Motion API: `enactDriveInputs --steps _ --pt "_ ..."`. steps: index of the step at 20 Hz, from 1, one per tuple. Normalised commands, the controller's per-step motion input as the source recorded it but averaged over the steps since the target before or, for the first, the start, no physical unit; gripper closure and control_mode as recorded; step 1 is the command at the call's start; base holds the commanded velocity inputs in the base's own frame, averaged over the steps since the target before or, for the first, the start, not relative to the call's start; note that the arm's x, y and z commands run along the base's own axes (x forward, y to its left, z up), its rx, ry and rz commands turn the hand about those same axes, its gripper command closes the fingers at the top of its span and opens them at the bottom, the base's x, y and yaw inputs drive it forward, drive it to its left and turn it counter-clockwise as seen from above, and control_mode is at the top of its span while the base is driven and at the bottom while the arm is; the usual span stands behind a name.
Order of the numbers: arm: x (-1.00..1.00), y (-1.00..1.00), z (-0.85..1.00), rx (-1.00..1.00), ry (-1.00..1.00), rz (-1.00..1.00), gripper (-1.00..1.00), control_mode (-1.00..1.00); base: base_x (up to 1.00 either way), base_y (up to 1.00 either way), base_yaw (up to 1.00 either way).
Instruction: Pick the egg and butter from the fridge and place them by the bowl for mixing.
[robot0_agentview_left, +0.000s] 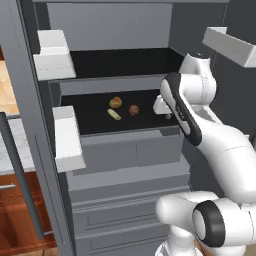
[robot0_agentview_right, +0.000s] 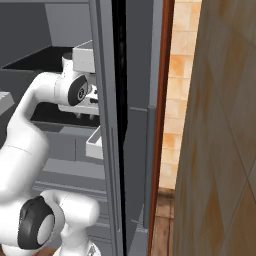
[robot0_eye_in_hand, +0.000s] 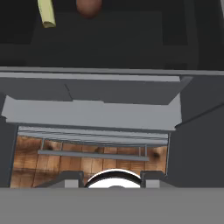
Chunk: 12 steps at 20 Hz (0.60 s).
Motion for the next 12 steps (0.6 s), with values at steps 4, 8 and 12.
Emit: enactDriveInputs --steps 4,8,12 --pt "-0.02 0.03 -0.03 0.0 -0.08 0.0 -1.0 -1.0 0.0 0.0 0.0" --pt "-0.03 0.27 -0.05 0.04 -0.43 0.09 -1.0 -1.0 0.0 0.0 0.0" --pt "0.09 0.4 0.0 0.06 -0.32 0.01 -1.0 -1.0 0.0 0.0 0.0"
